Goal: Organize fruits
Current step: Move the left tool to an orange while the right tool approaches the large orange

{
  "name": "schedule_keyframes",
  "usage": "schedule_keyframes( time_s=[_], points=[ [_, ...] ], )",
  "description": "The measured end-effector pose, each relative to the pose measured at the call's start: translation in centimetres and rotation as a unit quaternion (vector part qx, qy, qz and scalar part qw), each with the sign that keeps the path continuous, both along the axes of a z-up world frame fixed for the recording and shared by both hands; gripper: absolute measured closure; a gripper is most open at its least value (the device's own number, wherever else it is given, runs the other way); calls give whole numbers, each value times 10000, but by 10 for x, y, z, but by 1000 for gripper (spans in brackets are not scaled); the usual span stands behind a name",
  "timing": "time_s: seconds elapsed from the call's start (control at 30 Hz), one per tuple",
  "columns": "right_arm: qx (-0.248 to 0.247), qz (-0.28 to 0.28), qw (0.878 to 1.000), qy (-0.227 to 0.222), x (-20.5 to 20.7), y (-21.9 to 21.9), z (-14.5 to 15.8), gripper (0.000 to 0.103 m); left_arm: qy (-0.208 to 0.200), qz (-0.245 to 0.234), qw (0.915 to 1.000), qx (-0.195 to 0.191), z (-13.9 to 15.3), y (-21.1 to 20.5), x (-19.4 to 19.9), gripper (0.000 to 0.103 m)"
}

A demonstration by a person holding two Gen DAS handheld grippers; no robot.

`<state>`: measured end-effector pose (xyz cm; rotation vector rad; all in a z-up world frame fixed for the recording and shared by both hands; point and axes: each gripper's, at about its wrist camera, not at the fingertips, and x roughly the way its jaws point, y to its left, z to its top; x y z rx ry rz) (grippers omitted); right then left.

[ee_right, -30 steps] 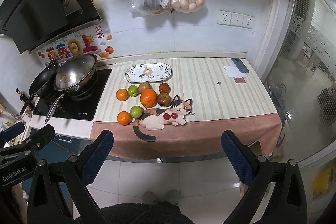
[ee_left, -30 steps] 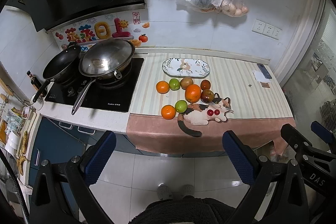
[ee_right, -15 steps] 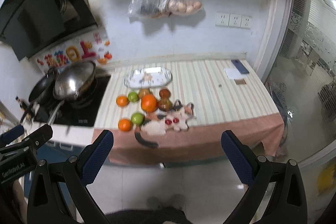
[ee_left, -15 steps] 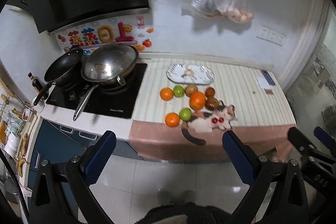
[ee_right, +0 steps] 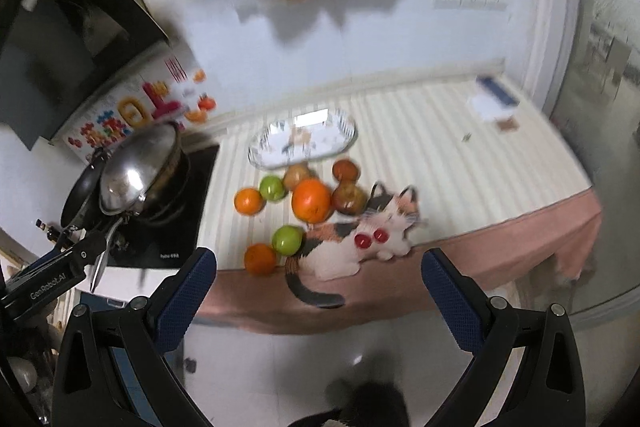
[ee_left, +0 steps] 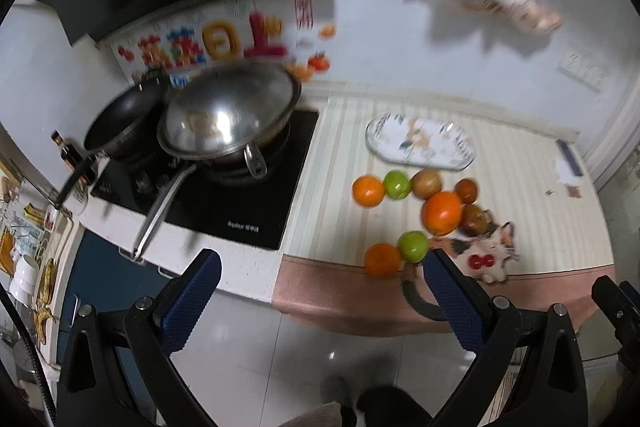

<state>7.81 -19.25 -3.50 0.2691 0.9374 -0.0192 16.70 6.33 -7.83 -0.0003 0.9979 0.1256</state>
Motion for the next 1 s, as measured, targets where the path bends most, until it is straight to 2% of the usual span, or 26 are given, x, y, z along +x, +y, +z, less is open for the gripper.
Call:
schedule_keyframes(
  time_s=[0.27, 0.37, 0.53, 0.67, 0.73, 0.87, 1.0],
  points=[
    [505, 247, 9940, 943, 129, -10, -117, 4, 937, 271, 9950, 220, -80, 6, 79, 0],
    [557, 523, 9878, 1354, 187, -5, -163, 8, 1297, 401, 9905, 229, -110, 4, 115, 0],
    [402, 1082, 9760, 1849, 254, 15, -220, 14, 1988, 413, 9791, 71, -155, -1, 172, 0],
    [83, 1587, 9617, 2233, 283, 32, -253, 17, 2475, 512, 9671, -292, -187, 1, 212, 0],
    [-104, 1754, 9517, 2516, 294, 40, -270, 23, 2618, 592, 9620, -498, -197, 2, 226, 1],
    [-510, 2067, 9415, 2613, 304, 54, -279, 23, 2875, 618, 9525, -785, -216, 1, 254, 1],
    [-571, 2213, 9327, 2790, 306, 55, -283, 23, 3094, 454, 9464, -812, -236, -5, 267, 1]
  ],
)
